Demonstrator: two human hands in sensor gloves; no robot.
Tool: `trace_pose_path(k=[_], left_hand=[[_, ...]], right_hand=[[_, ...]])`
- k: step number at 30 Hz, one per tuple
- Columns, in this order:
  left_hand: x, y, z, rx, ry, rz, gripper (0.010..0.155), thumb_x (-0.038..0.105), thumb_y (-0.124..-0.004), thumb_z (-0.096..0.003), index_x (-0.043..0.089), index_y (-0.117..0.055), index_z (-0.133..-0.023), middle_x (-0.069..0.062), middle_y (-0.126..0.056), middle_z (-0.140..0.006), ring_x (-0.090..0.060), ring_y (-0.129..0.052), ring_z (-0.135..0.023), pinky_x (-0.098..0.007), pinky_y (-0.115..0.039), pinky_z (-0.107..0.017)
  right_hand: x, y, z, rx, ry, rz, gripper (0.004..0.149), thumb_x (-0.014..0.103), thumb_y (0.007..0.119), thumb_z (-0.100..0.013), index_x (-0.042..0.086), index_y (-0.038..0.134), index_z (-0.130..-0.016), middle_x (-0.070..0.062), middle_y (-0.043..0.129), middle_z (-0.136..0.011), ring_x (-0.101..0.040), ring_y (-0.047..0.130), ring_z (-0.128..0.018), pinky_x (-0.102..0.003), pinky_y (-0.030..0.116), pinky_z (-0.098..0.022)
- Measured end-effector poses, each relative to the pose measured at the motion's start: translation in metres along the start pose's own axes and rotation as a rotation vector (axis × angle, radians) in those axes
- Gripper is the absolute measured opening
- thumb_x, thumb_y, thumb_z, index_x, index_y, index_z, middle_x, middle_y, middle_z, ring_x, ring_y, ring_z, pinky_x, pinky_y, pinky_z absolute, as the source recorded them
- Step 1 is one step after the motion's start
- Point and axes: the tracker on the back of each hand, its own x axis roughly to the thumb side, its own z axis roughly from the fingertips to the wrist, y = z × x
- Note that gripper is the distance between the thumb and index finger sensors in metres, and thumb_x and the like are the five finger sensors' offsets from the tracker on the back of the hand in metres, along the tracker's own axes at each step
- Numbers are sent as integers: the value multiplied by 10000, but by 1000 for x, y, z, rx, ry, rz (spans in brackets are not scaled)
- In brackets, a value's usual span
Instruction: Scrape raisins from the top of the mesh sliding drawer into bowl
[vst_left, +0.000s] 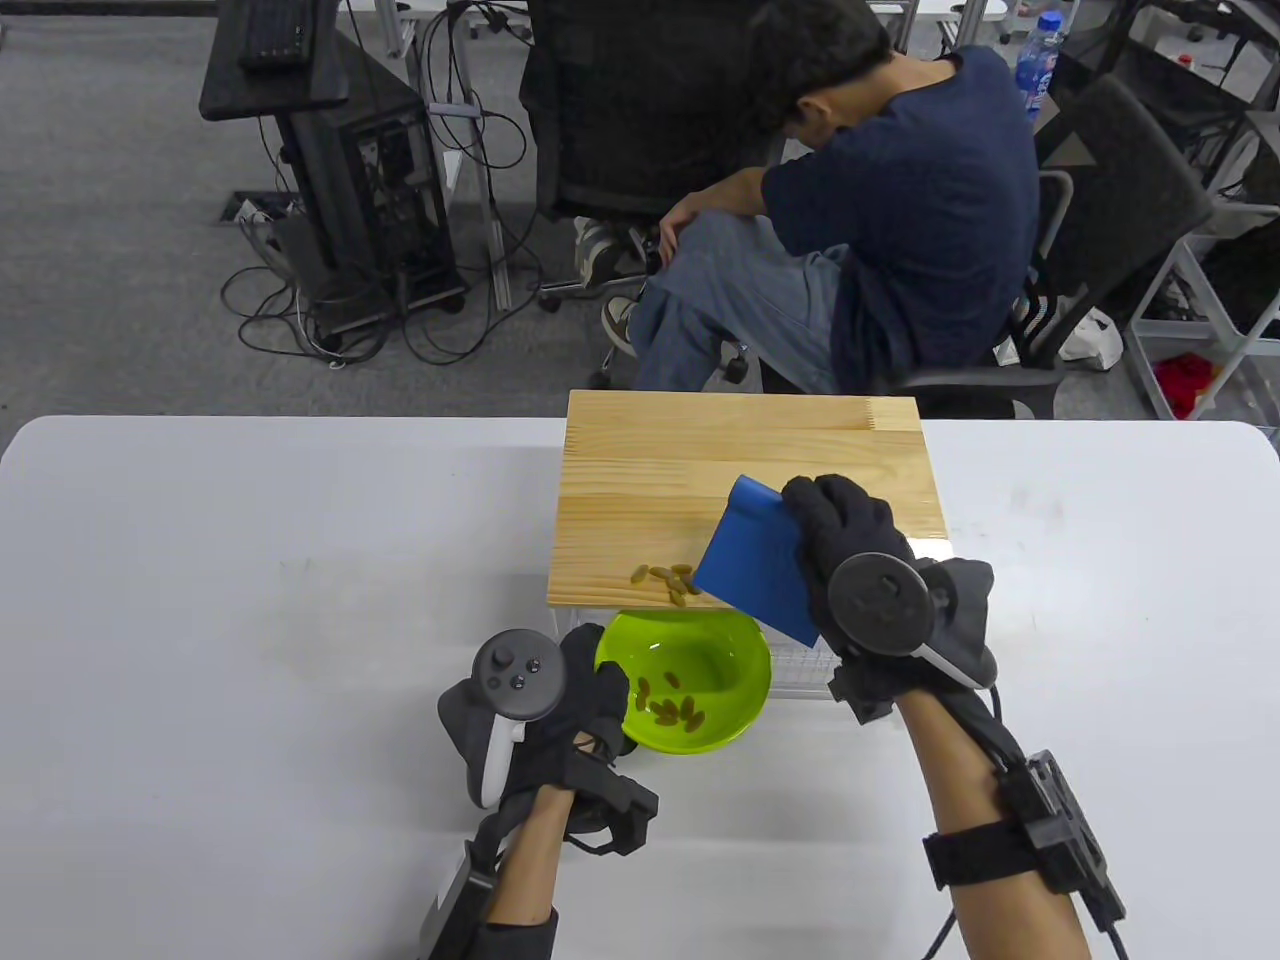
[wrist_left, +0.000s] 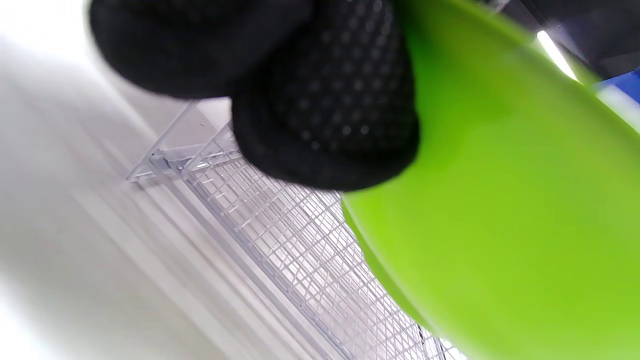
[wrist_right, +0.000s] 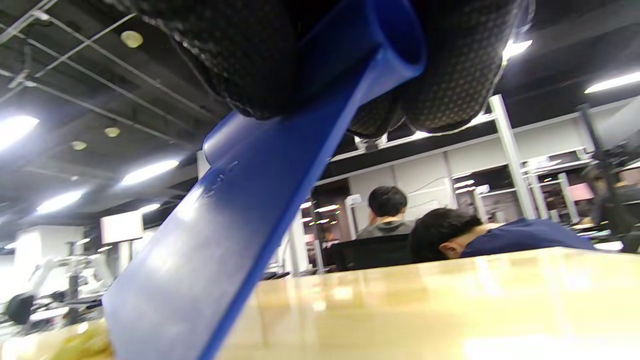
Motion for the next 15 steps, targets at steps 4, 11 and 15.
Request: trace_pose_path(k=[4, 11, 15], left_hand=[[-1, 2, 0, 16, 3, -16, 576, 276, -794, -520, 82, -666, -1047, -150, -952, -846, -107, -1118, -169, -250, -984, -161], [-3, 4, 0, 17, 12, -6, 574, 276, -793, -521, 86, -664, -1047, -147, -950, -846, -106, -1117, -169, -250, -983, -163], [-4, 5, 0, 10, 19, -9, 580, 277, -793, -521, 84, -660, -1052, -144, -951, -846, -105, -1117, -170, -249, -984, -162]], right_hand=[[2, 9, -20, -40, 71, 94, 564, 169, 787, -532, 114, 573, -1051, -187, 575, -1054, -456, 790, -862, -601, 727, -597], [10, 35, -44, 47, 140, 160, 564, 163, 785, -531, 104, 574, -1051, -197, 579, -1048, -465, 793, -858, -610, 732, -591], [14, 45, -50, 84, 129, 114, 561, 164, 776, -533, 95, 571, -1051, -205, 581, -1045, -469, 798, -851, -611, 735, -589]])
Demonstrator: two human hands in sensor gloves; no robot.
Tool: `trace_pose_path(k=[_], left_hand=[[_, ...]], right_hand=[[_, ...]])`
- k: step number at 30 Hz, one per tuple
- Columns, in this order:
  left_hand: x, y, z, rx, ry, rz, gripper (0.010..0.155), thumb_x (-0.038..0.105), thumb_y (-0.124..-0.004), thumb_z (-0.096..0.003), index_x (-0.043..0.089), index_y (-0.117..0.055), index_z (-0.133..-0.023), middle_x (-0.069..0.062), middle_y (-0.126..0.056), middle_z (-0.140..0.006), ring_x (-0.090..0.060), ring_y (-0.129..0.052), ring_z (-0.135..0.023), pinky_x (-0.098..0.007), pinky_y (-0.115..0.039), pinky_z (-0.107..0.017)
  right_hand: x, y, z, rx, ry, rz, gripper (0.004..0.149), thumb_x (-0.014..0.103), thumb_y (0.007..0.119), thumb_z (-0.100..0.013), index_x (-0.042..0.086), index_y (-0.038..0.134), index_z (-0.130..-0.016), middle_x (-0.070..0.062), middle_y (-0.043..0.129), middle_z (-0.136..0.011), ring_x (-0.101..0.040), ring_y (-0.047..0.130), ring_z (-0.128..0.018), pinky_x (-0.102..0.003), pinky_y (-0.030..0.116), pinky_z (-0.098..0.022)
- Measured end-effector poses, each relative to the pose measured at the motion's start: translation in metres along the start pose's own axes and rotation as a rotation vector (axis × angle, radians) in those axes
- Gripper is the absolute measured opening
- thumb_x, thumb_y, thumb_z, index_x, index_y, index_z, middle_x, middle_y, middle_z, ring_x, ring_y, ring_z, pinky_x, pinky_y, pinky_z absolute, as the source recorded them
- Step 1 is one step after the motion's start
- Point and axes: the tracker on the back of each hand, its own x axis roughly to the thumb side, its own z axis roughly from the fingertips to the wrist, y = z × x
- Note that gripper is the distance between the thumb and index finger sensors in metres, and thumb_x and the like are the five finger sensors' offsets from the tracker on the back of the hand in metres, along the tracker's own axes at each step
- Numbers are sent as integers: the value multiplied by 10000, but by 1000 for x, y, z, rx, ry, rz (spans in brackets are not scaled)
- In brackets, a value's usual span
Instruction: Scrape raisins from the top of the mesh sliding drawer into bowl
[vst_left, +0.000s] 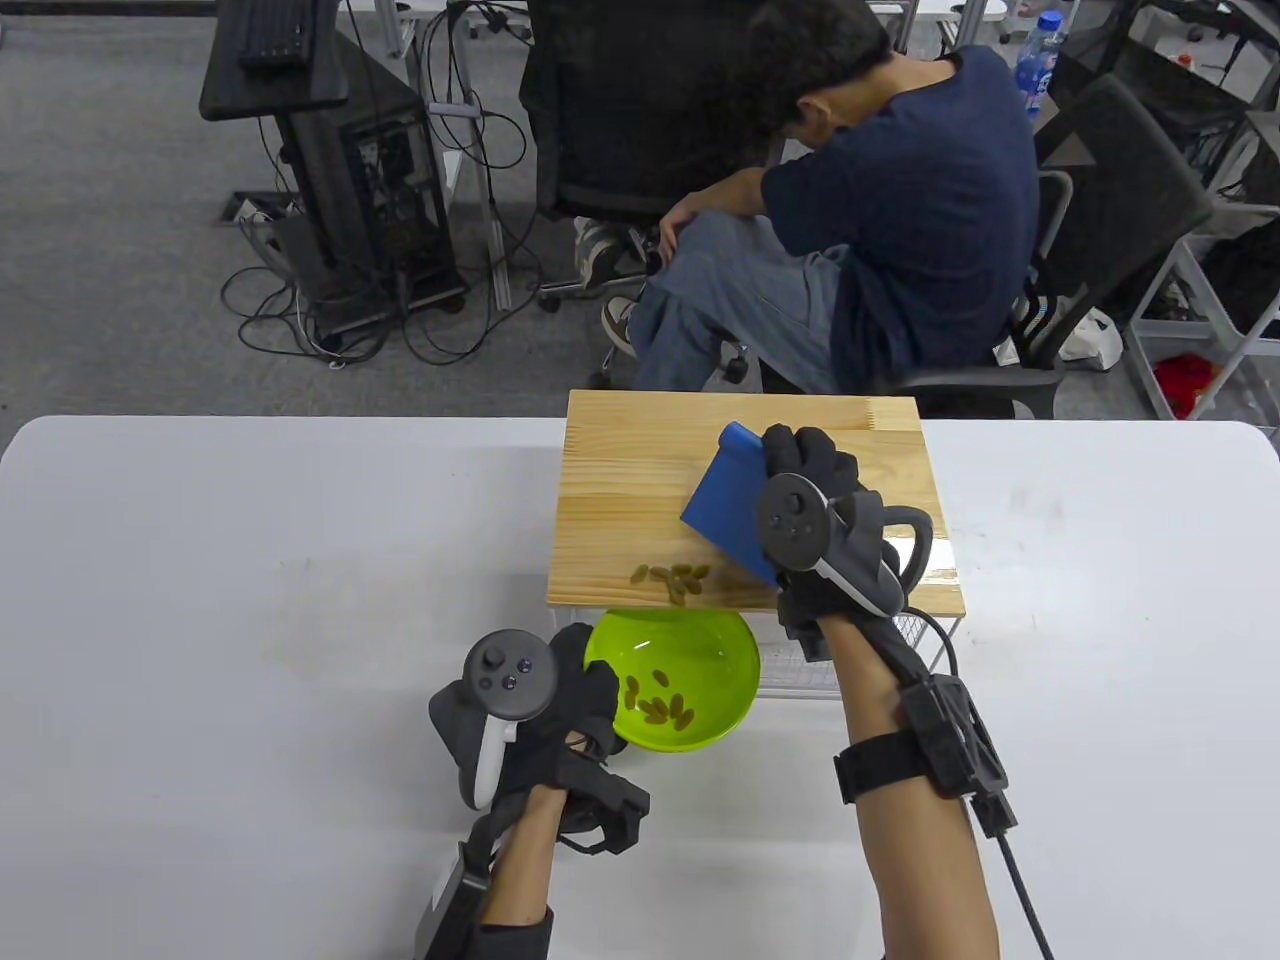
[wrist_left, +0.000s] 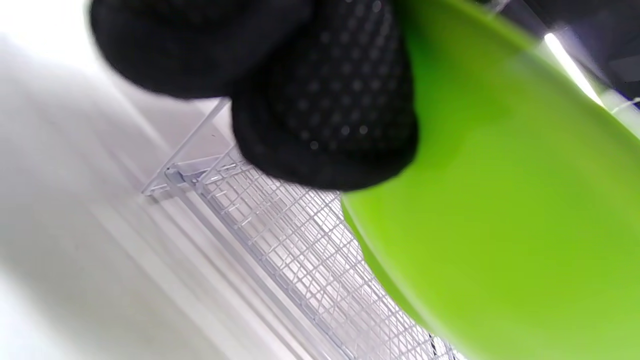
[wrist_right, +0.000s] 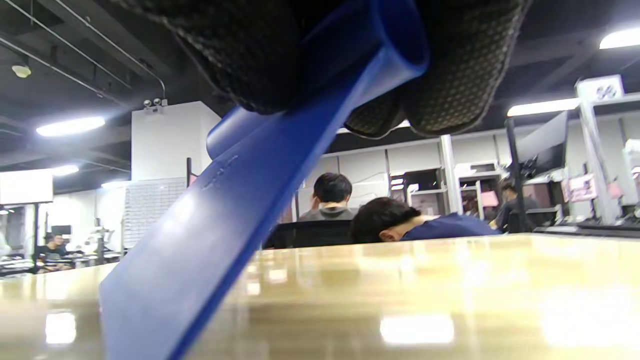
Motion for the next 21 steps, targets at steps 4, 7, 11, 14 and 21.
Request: trace_pose_path(k=[4, 7, 11, 14, 21], left_hand=[[-1, 2, -1, -11, 4, 15, 583, 278, -791, -523, 88, -652, -1056, -143, -948, -850, -105, -1117, -173, -250, -983, -163], [-2, 4, -1, -11, 5, 14, 581, 277, -791, -524, 89, -652, -1056, -146, -948, -849, -107, -1116, -174, -252, -983, -163], [-2, 4, -1, -14, 8, 7, 579, 277, -791, -524, 87, -655, -1054, -143, -949, -848, -107, -1116, -173, -251, -982, -163], [-2, 5, -1, -32, 14, -17, 580, 277, -790, -525, 88, -654, -1056, -141, -949, -849, -106, -1116, -173, -250, -982, -162], [0, 15, 2, -40, 19, -47, 552, 275, -789, -526, 96, -677, -1036, -143, -957, -838, -107, -1114, -168, -251, -981, -159]], right_hand=[[9, 1, 3, 22, -86, -42, 561, 164, 776, -533, 99, 572, -1051, -199, 582, -1047, -467, 798, -855, -613, 733, -593], [13, -2, 8, 56, -146, -93, 560, 163, 778, -532, 105, 574, -1051, -193, 582, -1050, -464, 794, -862, -616, 721, -601], [15, -4, 17, 54, -214, -118, 560, 166, 777, -533, 108, 574, -1052, -189, 581, -1053, -459, 799, -863, -613, 721, -605], [15, -5, 23, 45, -255, -137, 559, 165, 778, -533, 111, 575, -1051, -186, 581, -1054, -459, 797, -865, -613, 721, -606], [15, -5, 40, -23, -345, -174, 561, 167, 781, -530, 113, 572, -1049, -183, 578, -1053, -453, 796, -863, -608, 722, -607]])
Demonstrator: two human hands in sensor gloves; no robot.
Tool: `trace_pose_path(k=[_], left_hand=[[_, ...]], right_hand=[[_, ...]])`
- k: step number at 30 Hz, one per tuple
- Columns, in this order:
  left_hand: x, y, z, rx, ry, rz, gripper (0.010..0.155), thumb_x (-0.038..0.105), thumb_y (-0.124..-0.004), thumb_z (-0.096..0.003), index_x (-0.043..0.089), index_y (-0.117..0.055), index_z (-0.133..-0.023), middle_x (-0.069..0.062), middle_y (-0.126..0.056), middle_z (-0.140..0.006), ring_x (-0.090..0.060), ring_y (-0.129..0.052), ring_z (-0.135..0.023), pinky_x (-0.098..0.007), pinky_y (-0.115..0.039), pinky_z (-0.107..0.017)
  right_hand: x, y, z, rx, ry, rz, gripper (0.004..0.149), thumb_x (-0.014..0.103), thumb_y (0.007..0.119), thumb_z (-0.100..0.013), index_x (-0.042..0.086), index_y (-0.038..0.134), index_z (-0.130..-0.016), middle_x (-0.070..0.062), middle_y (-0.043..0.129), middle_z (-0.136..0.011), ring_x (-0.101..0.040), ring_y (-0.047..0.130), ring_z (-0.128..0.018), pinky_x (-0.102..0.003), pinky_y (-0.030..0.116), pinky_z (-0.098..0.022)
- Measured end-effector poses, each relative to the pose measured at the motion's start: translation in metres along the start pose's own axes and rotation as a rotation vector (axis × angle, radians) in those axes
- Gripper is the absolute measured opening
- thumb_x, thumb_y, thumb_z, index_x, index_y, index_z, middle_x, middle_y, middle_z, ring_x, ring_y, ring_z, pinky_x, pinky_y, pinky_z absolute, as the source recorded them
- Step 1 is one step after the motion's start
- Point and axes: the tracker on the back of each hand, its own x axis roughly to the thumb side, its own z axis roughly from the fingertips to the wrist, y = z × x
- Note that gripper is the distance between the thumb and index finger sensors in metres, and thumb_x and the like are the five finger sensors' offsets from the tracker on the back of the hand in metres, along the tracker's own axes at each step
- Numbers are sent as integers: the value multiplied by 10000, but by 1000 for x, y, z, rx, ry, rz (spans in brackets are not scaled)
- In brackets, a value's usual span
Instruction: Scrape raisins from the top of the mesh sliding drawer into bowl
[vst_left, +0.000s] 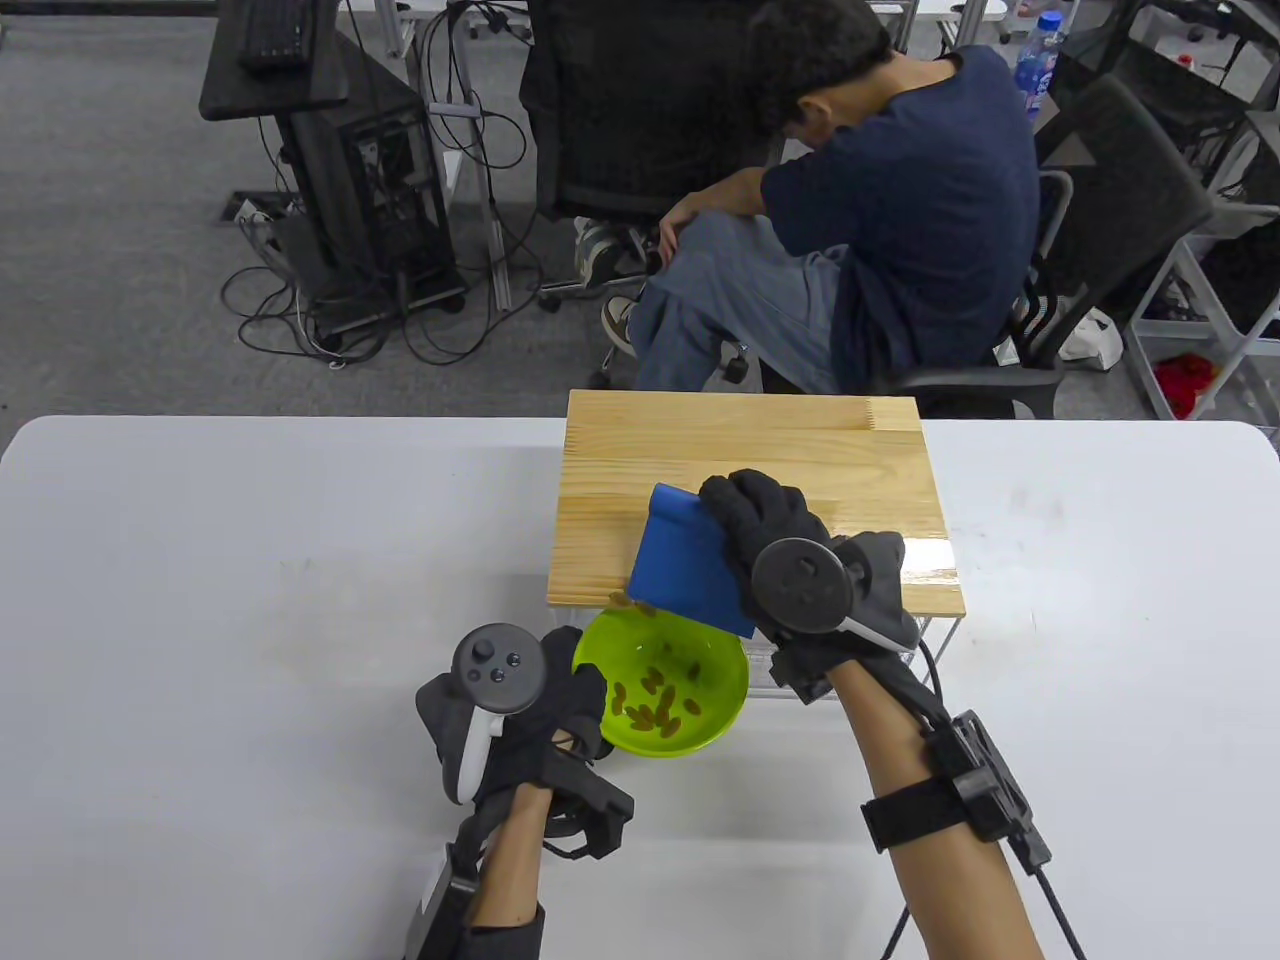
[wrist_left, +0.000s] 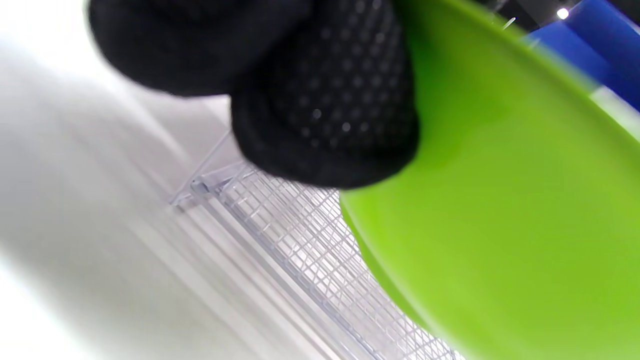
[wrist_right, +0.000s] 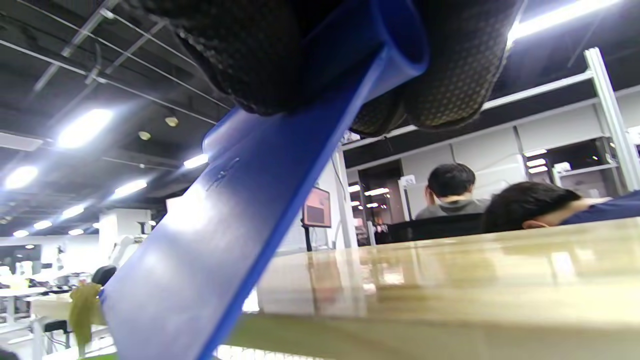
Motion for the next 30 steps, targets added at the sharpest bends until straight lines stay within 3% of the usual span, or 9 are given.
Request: trace_pose_path(k=[7, 12, 16, 22, 24, 26, 27, 30], left_hand=[[0, 7, 3, -13, 1, -17, 533, 274, -789, -528, 103, -692, -1023, -142, -959, -835, -108, -1113, -169, -252, -980, -158], [-1, 4, 1, -19, 11, -32, 534, 274, -789, -528, 102, -691, -1024, -141, -960, -835, -107, -1113, -169, -252, -980, -159], [-2, 8, 2, -34, 2, -49, 530, 274, -790, -528, 104, -696, -1022, -142, -961, -834, -110, -1113, -169, -253, -977, -175], [8, 15, 8, -108, -49, -118, 534, 272, -790, -532, 107, -696, -1030, -142, -967, -832, -112, -1111, -174, -257, -976, -176], [11, 17, 10, -130, -65, -130, 534, 270, -791, -532, 108, -697, -1032, -143, -969, -829, -112, -1110, -173, -257, -975, -175], [13, 22, 15, -148, -89, -127, 531, 269, -790, -532, 109, -698, -1031, -141, -970, -830, -110, -1110, -175, -255, -976, -177], [14, 25, 17, -164, -100, -113, 530, 269, -790, -533, 110, -699, -1030, -143, -969, -830, -110, -1110, -175, -255, -977, -178], [15, 39, 24, -181, -130, -23, 525, 266, -790, -536, 111, -703, -1029, -140, -970, -830, -113, -1108, -179, -259, -975, -182]], right_hand=[[8, -5, 34, -165, -10, -23, 561, 171, 782, -531, 110, 573, -1048, -188, 578, -1051, -453, 799, -857, -602, 731, -598], [11, -10, 26, -152, 38, 4, 562, 172, 781, -533, 107, 570, -1049, -191, 575, -1050, -456, 796, -855, -601, 730, -596], [15, -16, 35, -230, 25, -4, 563, 173, 781, -532, 103, 570, -1049, -193, 576, -1048, -455, 798, -852, -598, 736, -590], [3, -29, 78, -418, 102, -233, 562, 170, 782, -534, 93, 571, -1050, -206, 575, -1045, -466, 796, -844, -601, 736, -583], [-4, -32, 87, -454, 145, -290, 561, 165, 785, -535, 91, 577, -1051, -210, 578, -1046, -472, 795, -845, -606, 733, -582], [-11, -39, 95, -411, 161, -290, 562, 177, 777, -542, 97, 562, -1055, -202, 568, -1051, -460, 791, -851, -595, 736, -589], [-14, -44, 100, -470, 172, -322, 562, 169, 783, -537, 90, 572, -1051, -208, 575, -1046, -468, 793, -845, -601, 735, -583], [-17, -58, 105, -511, 215, -401, 562, 169, 782, -539, 88, 569, -1053, -211, 572, -1047, -470, 790, -846, -602, 734, -582]])
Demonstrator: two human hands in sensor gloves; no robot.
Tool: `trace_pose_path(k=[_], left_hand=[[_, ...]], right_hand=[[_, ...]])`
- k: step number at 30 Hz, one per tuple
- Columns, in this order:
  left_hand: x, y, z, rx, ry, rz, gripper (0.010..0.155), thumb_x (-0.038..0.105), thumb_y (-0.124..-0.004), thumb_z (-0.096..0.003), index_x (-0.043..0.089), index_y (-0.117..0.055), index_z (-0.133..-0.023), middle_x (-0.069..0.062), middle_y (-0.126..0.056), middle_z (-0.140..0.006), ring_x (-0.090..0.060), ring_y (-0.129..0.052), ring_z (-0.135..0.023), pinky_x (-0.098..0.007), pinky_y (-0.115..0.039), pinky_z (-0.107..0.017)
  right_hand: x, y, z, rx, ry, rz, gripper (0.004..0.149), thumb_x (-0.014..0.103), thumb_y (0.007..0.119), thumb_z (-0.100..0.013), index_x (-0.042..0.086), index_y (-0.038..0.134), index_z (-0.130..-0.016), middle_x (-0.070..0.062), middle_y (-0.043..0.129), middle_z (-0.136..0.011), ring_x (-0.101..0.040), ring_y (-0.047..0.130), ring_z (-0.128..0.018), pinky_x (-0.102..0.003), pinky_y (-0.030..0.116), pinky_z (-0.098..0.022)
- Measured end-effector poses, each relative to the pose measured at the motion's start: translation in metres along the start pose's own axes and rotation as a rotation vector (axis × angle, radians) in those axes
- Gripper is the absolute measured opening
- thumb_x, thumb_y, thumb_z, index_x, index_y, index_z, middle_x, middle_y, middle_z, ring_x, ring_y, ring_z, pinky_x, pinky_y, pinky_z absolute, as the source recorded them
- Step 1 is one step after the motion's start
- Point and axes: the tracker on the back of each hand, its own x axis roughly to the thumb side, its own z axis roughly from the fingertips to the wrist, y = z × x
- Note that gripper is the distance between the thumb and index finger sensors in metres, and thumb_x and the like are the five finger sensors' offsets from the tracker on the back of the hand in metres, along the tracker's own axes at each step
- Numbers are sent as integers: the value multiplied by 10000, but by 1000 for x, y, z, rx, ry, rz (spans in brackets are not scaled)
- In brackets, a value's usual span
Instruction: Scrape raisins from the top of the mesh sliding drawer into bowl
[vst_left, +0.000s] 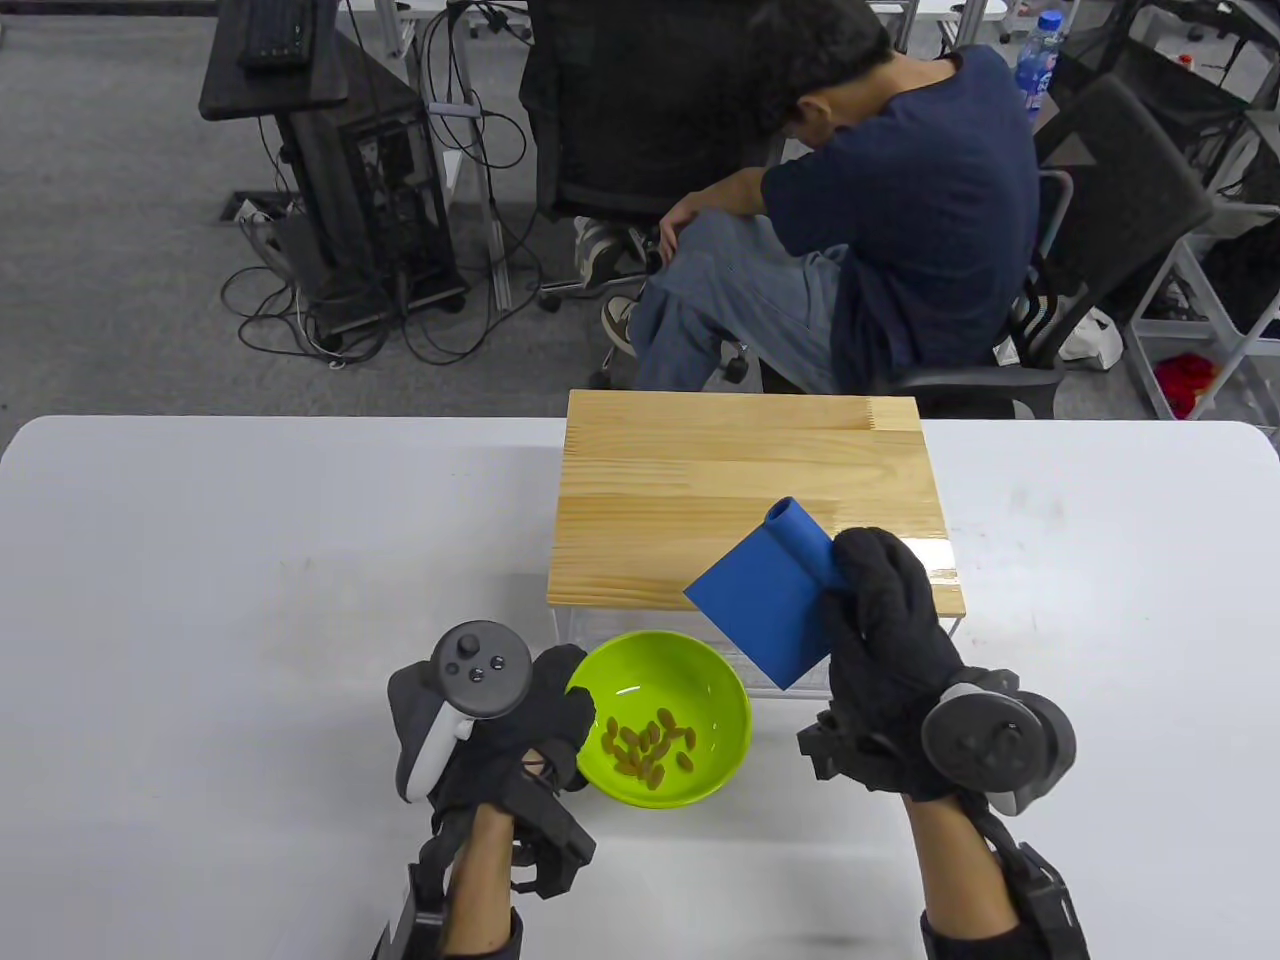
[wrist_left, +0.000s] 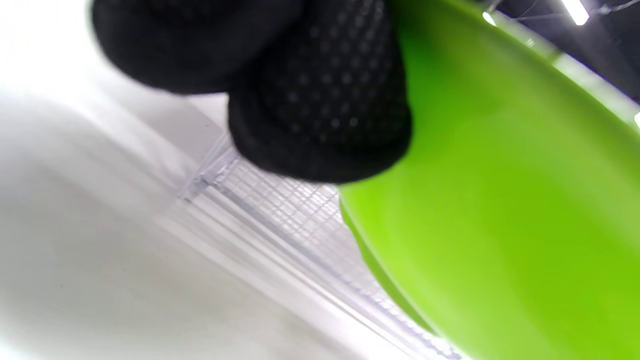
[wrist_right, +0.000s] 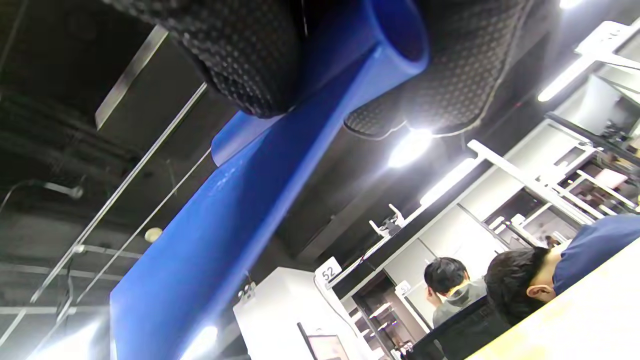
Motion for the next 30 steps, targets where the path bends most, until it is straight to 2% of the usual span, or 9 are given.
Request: trace_pose_path(k=[4, 7, 10, 13, 15, 19, 23, 30], left_hand=[[-1, 28, 3, 139, 48, 12, 523, 267, -788, -537, 117, -702, -1031, -138, -970, -832, -112, -1110, -183, -259, -976, -185], [-11, 53, -3, 193, 114, 17, 521, 270, -788, -539, 126, -702, -1032, -133, -969, -838, -122, -1109, -189, -266, -973, -190], [-32, 83, -15, 265, 204, 109, 523, 269, -785, -539, 127, -697, -1035, -134, -967, -840, -123, -1109, -193, -269, -972, -193], [-57, 97, -27, 366, 300, 197, 523, 264, -778, -542, 131, -687, -1039, -128, -962, -848, -129, -1107, -203, -279, -968, -202], [-80, 96, -38, 436, 388, 195, 524, 262, -776, -541, 133, -681, -1040, -127, -957, -854, -137, -1110, -212, -288, -969, -207], [-117, 77, -55, 488, 548, 109, 524, 261, -781, -536, 134, -685, -1035, -132, -958, -853, -148, -1115, -210, -294, -972, -205], [-147, 54, -69, 439, 634, 93, 525, 261, -780, -536, 134, -684, -1036, -131, -958, -855, -149, -1116, -213, -297, -972, -208], [-164, 33, -78, 383, 697, 45, 525, 260, -780, -537, 134, -685, -1038, -139, -960, -858, -151, -1118, -220, -297, -973, -215]], right_hand=[[8, -4, 0, -31, 7, -67, 561, 166, 782, -539, 82, 571, -1052, -215, 571, -1046, -474, 789, -842, -605, 732, -579], [12, -3, 1, -21, -5, -61, 561, 166, 783, -539, 83, 572, -1052, -217, 573, -1045, -473, 791, -842, -604, 734, -577], [13, 0, 1, -6, -5, -59, 561, 166, 783, -540, 81, 572, -1053, -218, 574, -1044, -475, 791, -840, -605, 734, -577], [12, 3, 0, 7, -2, -57, 559, 165, 785, -539, 78, 576, -1051, -218, 575, -1043, -477, 792, -838, -606, 735, -575], [12, 5, 0, 9, 1, -51, 561, 164, 786, -538, 79, 575, -1051, -221, 577, -1042, -478, 792, -838, -607, 733, -575], [9, 8, 0, 13, 13, -44, 559, 164, 787, -538, 77, 578, -1049, -220, 578, -1041, -479, 794, -835, -607, 735, -573], [3, 11, 0, 25, 33, -35, 560, 163, 787, -537, 76, 578, -1049, -222, 578, -1041, -479, 794, -836, -608, 734, -574], [-1, 17, 0, 53, 41, -12, 558, 162, 787, -538, 79, 579, -1049, -221, 579, -1041, -479, 793, -836, -608, 733, -575]])
